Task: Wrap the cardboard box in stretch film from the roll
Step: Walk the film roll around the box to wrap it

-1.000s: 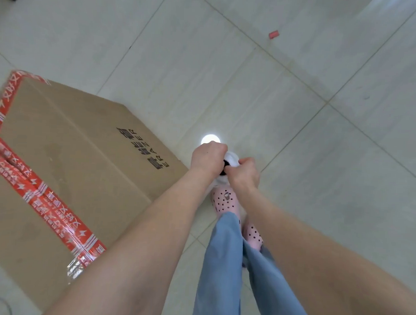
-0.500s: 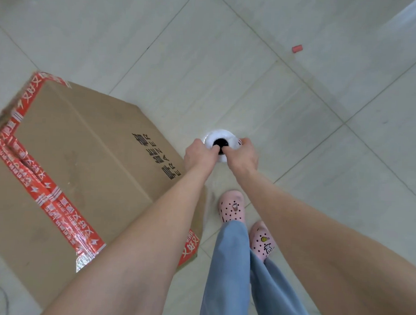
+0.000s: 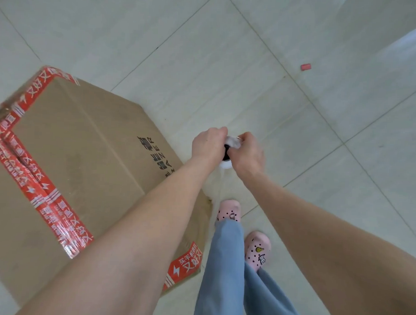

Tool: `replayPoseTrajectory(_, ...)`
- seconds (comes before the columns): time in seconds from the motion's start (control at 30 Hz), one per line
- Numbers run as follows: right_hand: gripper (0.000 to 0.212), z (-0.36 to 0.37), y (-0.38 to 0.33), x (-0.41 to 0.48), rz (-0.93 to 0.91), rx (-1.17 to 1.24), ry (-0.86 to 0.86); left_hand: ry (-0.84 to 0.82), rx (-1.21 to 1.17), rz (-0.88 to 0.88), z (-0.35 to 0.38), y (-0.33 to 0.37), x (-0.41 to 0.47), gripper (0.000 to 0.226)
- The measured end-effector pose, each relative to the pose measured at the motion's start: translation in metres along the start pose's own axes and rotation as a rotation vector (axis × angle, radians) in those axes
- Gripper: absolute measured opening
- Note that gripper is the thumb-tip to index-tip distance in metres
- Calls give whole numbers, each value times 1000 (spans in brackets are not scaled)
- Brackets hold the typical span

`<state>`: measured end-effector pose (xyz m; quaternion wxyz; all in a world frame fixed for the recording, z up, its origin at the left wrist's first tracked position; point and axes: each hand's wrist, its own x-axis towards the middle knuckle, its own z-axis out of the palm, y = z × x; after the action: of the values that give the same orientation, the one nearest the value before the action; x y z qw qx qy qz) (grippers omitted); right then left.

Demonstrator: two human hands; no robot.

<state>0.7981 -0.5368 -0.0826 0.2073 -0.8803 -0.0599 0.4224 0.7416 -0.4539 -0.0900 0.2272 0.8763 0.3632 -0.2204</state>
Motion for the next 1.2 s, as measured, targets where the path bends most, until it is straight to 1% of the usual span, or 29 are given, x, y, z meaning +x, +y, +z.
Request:
replayPoseTrajectory(0.1,28,7,-17,1,-64,0,29,38,-143,-168,-7,-14,2,20)
replayPoseTrajectory(0.23,37,20,-34,7,-118,82,64,66,-291,-320,-16,-30,11,15)
replayPoseTrajectory(0.3,40,25,-40,11,-89,84,10,82,-417,-416,-20,-40,13,15)
replayPoseTrajectory(0.37,42,31,-47,15,-56,72,-79,89,-568,-511,-24,-51,14,19)
replayPoseTrajectory(0.43,39,36,-57,19,-56,57,-119,64,-629,-567,-29,-61,16,25)
replayPoseTrajectory(0.5,36,41,-66,23,-49,46,-135,4,-545,-554,-34,-71,18,25)
replayPoseTrajectory(0.6,25,48,-78,28,-42,-10,-149,-10,-409,-458,-40,-79,24,24)
replayPoseTrajectory(0.73,21,51,-86,28,-90,-67,-143,-1,-176,-226,-41,-78,34,46)
replayPoseTrajectory(0.77,19,50,-89,28,-103,-80,-144,12,-135,-203,-42,-79,37,45)
replayPoseTrajectory(0.83,16,48,-97,30,-126,-108,-158,38,-89,-204,-46,-82,44,37)
replayPoseTrajectory(0.9,16,44,-106,35,-156,-157,-171,63,-102,-236,-50,-85,48,30)
replayPoseTrajectory(0.97,26,41,-115,40,-203,-215,-182,96,-179,-317,-52,-87,49,26)
replayPoseTrajectory(1.03,32,40,-125,45,-277,-282,-183,127,-283,-444,-51,-89,48,20)
replayPoseTrajectory(1.13,25,41,-141,54,-379,-368,-157,159,-507,-639,-51,-89,47,9)
replayPoseTrajectory(1.2,24,43,-151,61,-382,-390,-184,188,-647,-771,-54,-91,48,11)
